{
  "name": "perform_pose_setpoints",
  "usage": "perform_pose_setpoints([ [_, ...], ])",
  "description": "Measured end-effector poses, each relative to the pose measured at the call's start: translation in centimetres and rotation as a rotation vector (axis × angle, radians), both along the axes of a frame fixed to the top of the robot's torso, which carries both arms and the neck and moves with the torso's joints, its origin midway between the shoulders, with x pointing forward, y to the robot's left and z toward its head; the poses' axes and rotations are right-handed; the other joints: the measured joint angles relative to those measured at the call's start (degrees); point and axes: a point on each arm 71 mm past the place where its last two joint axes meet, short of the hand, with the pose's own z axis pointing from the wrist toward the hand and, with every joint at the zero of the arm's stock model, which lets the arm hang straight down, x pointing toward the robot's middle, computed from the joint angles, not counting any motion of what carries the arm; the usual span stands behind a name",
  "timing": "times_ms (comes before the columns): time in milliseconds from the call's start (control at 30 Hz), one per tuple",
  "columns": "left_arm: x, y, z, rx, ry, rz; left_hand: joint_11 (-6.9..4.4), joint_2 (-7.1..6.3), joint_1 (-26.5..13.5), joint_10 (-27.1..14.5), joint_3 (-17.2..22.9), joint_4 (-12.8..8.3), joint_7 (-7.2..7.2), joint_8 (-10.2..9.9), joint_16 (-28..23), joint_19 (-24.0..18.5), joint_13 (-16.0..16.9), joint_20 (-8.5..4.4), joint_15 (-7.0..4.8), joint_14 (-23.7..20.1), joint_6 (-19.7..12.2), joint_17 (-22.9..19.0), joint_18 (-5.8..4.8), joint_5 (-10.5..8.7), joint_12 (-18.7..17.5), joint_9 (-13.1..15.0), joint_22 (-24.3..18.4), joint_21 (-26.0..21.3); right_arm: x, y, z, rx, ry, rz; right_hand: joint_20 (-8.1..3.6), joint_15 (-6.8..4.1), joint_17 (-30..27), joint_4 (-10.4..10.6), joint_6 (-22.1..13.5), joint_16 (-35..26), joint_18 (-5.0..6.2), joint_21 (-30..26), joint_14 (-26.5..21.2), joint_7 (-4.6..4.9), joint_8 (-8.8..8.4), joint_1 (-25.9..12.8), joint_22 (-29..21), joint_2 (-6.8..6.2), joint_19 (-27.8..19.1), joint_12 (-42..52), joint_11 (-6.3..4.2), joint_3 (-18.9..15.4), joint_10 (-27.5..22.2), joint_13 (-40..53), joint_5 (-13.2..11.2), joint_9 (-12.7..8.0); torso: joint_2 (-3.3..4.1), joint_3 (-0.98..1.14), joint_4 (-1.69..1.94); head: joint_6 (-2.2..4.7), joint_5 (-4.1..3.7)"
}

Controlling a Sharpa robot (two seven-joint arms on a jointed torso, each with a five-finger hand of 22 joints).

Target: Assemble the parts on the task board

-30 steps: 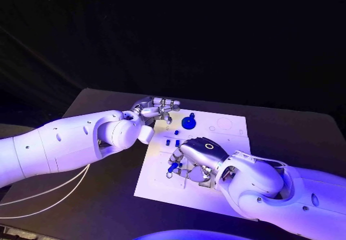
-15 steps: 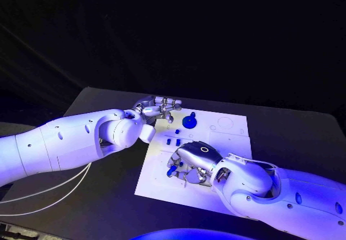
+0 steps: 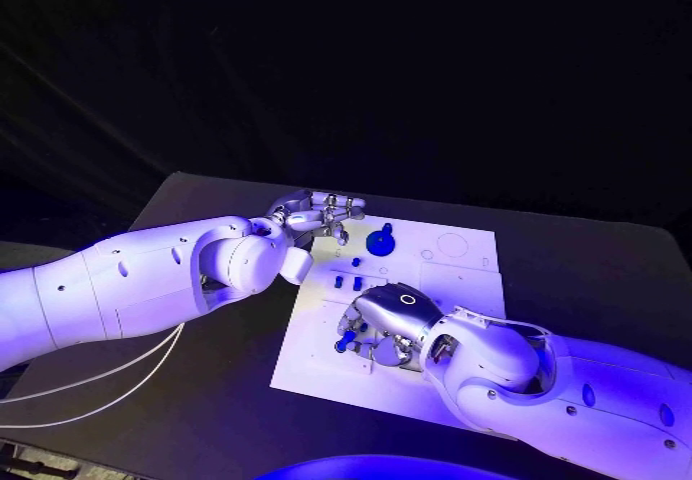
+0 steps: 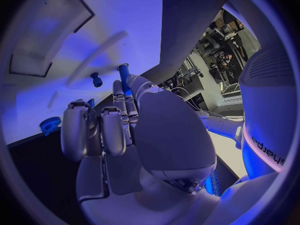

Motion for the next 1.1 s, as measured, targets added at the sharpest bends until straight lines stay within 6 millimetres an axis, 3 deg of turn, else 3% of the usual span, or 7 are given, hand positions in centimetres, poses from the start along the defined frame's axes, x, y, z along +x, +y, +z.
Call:
perform_pose_setpoints([
  [467, 0.0, 0.0, 0.0, 0.000, 0.001, -0.001, 0.00, 0.00, 0.0, 0.0, 0.0, 0.0, 0.00, 0.0, 0.0, 0.0, 0.0, 0.00, 0.00, 0.0, 0.0, 0.0, -0.01, 0.00, 0.0, 0.0, 0.0, 0.0, -0.2, 0.6, -0.3, -0.028, -0.021, 0.008, 0.21, 0.00, 0.0, 0.0, 0.0, 0.0, 0.00, 0.0, 0.0, 0.01, -0.06, 0.0, 0.0, 0.00, 0.2, -0.2, 0.01, 0.3, 0.0, -0.1, -0.1, 0.0, -0.01, -0.02, -0.01, 0.02, -0.02],
  [733, 0.0, -0.1, 0.0, -0.001, 0.001, -0.003, 0.00, 0.00, 0.0, 0.0, 0.0, 0.0, 0.00, 0.0, 0.0, 0.0, 0.0, 0.00, 0.00, 0.0, 0.0, 0.0, 0.00, 0.00, 0.0, 0.0, 0.0, 0.0, -0.6, 1.2, -0.3, -0.043, -0.024, 0.023, 0.21, 0.00, -0.2, 0.0, -0.3, 0.0, 0.01, -0.7, 0.0, 0.27, -0.22, -0.8, 0.0, -0.82, 0.2, -0.6, 0.30, 0.6, -0.1, -0.1, -0.9, 0.0, -0.01, -0.03, -0.01, -0.02, 0.01],
  [1100, 0.0, -0.1, 0.0, -0.002, 0.002, -0.006, 0.21, 0.00, 0.0, -0.2, 0.0, 0.0, 0.00, 0.0, 0.0, 0.0, 0.0, 0.00, 0.00, 0.0, 0.0, 0.0, 0.00, 0.00, 0.0, 0.0, -0.1, 0.0, -0.9, 1.4, -0.5, -0.058, -0.024, 0.029, 0.74, 0.77, -1.2, 0.0, -4.2, 0.0, 0.01, -2.8, -0.1, 2.27, -1.04, -2.8, 0.0, -2.75, -0.3, -2.4, 1.92, 0.8, -3.6, -0.6, -0.8, -1.3, -0.01, -0.01, 0.00, -0.11, 0.05],
])
